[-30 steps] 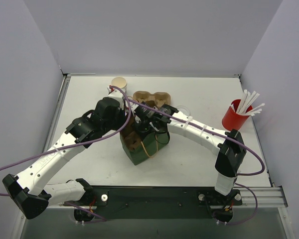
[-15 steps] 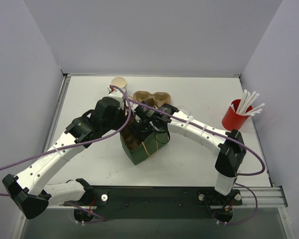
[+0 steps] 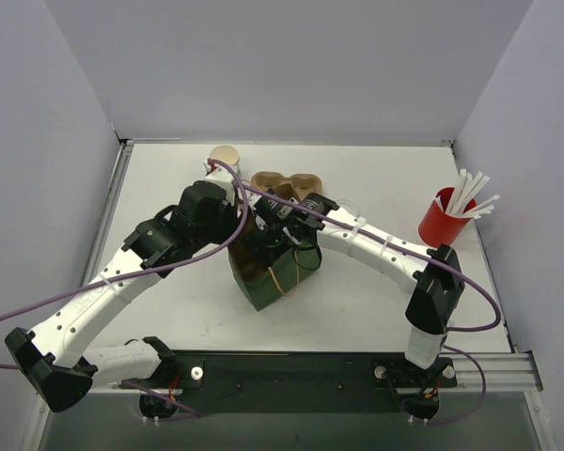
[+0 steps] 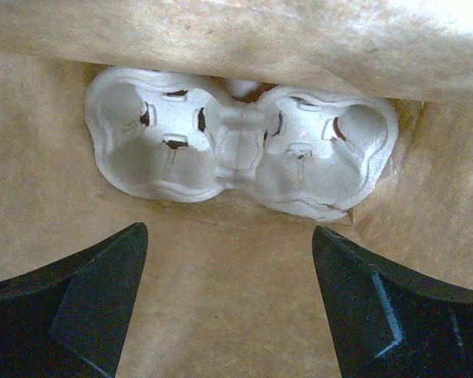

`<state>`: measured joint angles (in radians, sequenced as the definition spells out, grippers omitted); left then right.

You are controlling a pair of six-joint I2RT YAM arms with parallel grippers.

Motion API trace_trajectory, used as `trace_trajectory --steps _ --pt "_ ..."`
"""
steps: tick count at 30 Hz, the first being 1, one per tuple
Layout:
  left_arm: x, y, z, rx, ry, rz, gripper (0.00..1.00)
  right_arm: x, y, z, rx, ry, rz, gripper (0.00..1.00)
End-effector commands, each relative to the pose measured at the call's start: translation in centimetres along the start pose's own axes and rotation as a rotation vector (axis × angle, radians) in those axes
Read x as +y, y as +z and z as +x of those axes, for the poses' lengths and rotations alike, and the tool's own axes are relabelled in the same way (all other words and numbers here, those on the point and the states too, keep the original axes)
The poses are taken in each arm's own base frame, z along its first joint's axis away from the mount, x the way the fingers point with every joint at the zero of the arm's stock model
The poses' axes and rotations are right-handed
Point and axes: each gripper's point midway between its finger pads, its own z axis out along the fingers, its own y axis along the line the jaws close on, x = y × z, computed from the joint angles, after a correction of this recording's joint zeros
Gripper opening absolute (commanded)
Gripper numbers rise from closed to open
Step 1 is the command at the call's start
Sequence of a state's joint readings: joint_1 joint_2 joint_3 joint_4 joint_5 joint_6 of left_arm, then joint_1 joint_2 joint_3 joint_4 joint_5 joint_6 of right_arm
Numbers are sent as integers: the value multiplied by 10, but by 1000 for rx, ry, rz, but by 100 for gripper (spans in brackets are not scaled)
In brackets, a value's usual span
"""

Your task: Pack the takeout coffee

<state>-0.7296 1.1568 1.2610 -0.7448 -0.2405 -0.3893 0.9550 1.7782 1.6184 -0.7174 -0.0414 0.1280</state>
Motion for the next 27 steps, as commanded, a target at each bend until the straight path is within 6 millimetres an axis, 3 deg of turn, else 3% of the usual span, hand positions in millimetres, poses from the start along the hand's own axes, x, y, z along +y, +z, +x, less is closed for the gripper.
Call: trace_trajectory --steps 1,9,27 --pt "-23 -6 -15 -25 34 102 0 4 -25 -21 -77 -16 -15 80" --pt "-19 -6 -9 21 35 67 0 10 -42 -28 -114 -7 -55 81" --pt "-15 -7 -6 73 -3 24 0 12 -99 -53 -267 23 -179 82"
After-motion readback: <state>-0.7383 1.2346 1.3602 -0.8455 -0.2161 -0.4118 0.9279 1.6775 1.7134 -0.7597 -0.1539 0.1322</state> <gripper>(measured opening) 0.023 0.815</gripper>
